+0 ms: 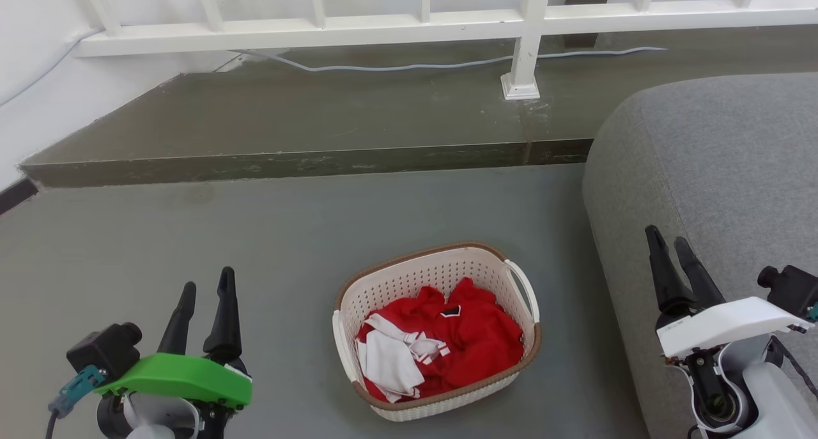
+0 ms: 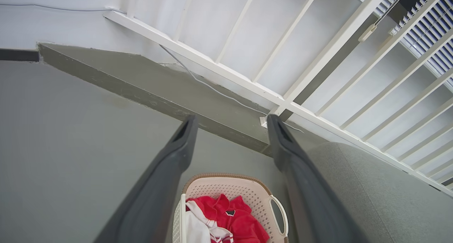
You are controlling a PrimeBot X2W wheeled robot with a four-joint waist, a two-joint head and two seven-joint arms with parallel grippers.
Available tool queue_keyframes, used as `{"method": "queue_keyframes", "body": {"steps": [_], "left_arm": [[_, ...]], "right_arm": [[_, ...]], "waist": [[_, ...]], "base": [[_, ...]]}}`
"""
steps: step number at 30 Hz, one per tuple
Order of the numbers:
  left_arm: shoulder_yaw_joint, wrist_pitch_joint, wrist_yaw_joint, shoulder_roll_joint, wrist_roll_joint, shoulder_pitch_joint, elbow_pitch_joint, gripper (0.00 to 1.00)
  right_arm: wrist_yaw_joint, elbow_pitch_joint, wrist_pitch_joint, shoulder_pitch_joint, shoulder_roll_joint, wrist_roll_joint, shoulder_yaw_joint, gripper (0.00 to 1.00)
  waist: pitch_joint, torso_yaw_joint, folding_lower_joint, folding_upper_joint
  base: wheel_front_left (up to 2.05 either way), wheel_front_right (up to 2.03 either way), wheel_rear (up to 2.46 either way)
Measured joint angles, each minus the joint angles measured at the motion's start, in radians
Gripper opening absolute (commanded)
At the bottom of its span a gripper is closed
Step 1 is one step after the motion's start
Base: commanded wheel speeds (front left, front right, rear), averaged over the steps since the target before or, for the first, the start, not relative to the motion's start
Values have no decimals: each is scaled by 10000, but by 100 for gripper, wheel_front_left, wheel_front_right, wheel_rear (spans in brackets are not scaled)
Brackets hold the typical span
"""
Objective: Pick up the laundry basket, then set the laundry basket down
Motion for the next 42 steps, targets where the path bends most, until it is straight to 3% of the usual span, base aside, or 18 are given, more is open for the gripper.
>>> {"method": "queue_keyframes", "body": {"steps": [32,42], "left_arm": [[-752,-1110,270,10,3386,0,-857,100],[-828,-1137,345,10,3553,1,-878,100]], "right_arm": [[25,-107,-1083,-12,38,-4019,328,100],[109,-109,-1106,-18,142,-4155,255,100]], "waist": [[105,-92,-1,0],[138,-118,-1,0]], "base": [[0,0,0],[0,0,0]]}}
